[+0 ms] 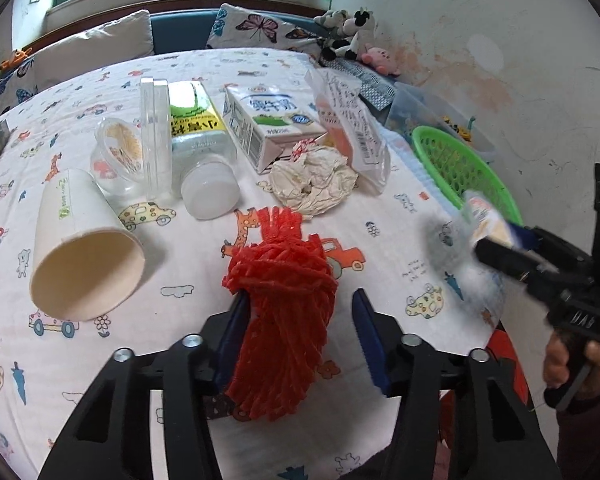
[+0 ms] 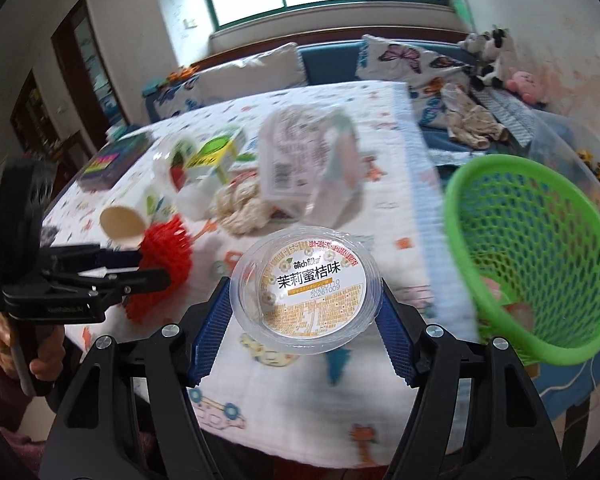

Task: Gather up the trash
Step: 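Drop the dessert cup into the basket with the right tool while the left drops the net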

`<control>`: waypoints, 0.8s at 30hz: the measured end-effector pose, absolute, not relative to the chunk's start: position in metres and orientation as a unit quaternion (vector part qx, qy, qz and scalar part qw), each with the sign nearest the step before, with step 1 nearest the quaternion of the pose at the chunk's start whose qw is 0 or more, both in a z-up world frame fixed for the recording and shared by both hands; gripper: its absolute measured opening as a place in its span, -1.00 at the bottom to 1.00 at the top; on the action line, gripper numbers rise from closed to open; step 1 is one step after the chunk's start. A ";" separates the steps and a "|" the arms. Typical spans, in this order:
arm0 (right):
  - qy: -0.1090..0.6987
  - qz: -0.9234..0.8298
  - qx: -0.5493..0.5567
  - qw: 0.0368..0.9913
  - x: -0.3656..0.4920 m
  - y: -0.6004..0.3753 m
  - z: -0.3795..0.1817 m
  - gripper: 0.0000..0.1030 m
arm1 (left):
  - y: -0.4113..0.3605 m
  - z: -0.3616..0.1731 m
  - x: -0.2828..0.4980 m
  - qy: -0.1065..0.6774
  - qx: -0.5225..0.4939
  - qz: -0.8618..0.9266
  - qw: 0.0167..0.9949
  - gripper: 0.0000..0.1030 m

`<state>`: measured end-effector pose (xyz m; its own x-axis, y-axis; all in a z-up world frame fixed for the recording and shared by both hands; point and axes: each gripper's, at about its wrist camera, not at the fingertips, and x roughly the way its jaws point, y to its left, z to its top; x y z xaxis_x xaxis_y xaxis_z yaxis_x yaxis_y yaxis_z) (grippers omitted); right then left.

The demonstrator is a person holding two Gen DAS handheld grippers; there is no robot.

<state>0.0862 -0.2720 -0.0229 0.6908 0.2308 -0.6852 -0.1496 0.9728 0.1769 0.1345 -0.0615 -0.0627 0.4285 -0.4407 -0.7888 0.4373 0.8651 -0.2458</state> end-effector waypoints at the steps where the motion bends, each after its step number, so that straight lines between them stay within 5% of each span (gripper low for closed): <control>1: 0.377 0.096 0.058 0.919 0.085 -0.279 -0.021 0.34 | -0.062 -0.064 0.135 0.469 -0.002 -0.259 0.844 -0.24; 7: 0.369 0.055 0.078 0.925 0.085 -0.318 -0.015 0.34 | -0.062 -0.063 0.136 0.471 -0.009 -0.263 0.842 -0.68; 24: 0.385 -0.078 0.111 0.913 0.105 -0.436 -0.031 0.36 | -0.128 0.002 0.138 0.414 0.015 -0.368 0.832 -0.71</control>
<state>0.1054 -0.4356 -0.0314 0.6918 -0.0567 -0.7198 0.2280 0.9631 0.1433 0.1380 -0.1281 0.0019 0.3861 -0.6012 -0.6997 0.6254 0.7281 -0.2805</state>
